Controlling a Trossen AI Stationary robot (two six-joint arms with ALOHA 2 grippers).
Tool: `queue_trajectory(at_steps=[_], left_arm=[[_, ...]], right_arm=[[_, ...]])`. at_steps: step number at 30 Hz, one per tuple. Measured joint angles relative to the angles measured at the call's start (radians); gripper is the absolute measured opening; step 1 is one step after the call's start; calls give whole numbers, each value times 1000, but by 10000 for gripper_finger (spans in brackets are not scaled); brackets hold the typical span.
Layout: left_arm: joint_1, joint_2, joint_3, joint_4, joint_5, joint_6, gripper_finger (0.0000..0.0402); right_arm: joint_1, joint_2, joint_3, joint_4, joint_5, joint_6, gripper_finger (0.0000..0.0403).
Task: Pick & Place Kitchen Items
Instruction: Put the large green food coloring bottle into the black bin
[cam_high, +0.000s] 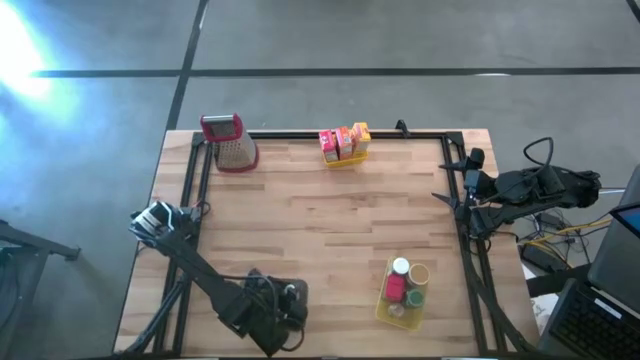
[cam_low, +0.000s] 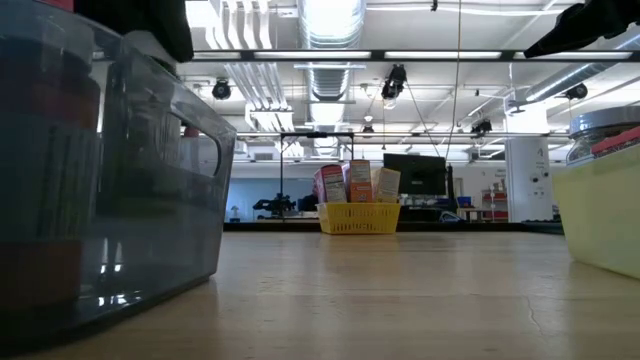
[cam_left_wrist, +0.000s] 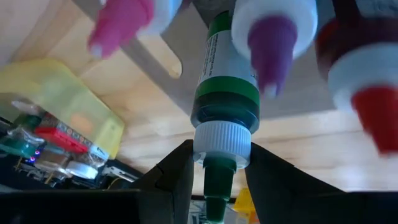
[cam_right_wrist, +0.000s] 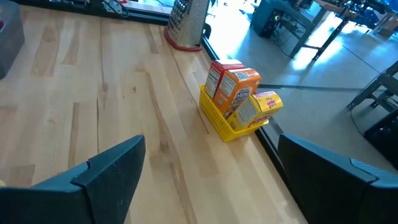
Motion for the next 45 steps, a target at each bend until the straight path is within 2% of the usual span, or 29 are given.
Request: queue_trajectory(at_steps=[12, 28, 42, 45], left_arm=[[-5, 0, -91, 104, -5, -3, 135], [-4, 0, -96, 106, 47, 17, 136], [-4, -1, -96, 110, 27, 20, 143], [-4, -1, -96, 102, 6, 60, 144]], right_arm=[[0, 0, 0, 0, 0, 1, 363], [0, 0, 0, 0, 0, -1, 364], [0, 0, 0, 0, 0, 0, 364], [0, 0, 0, 0, 0, -1, 364]])
